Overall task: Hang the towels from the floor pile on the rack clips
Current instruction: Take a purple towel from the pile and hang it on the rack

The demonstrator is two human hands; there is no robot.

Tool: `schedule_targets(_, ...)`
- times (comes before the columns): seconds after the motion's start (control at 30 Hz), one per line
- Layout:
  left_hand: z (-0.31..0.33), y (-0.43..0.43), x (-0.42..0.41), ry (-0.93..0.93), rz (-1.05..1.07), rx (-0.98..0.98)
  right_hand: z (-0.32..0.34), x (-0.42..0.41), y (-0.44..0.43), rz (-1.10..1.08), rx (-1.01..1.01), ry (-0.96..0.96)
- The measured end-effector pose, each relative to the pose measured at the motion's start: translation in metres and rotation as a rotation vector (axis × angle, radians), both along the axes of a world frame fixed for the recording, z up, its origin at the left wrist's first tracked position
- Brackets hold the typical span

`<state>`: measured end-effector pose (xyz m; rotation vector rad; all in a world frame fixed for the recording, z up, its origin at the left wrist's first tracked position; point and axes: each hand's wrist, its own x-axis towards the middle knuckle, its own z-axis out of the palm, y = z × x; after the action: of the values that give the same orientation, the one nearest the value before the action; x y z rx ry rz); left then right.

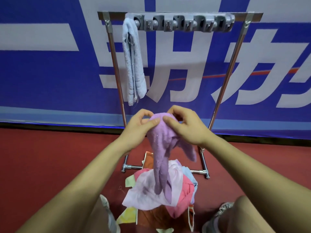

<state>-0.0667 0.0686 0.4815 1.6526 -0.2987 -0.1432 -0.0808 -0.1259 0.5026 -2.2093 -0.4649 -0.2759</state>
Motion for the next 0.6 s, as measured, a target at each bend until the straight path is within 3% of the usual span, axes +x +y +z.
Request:
schedule_targets(0.3,-0.059,0.013,-0.034,0.107,0.001,-0.055,0.035,-0.001,-0.015,-0.154,0.224,-0.143)
schedule_targets(0.47,-0.033,0.015,-0.019,-0.009,0.049,-0.058,0.016,-0.004,-0.047,-0.355,0.145,-0.138)
schedule_targets(0.6,-0.009,0.007,-0.005,-0.080,0.009,-0.012,-0.013,-0.004,-0.067,-0.447,0.032,0.033)
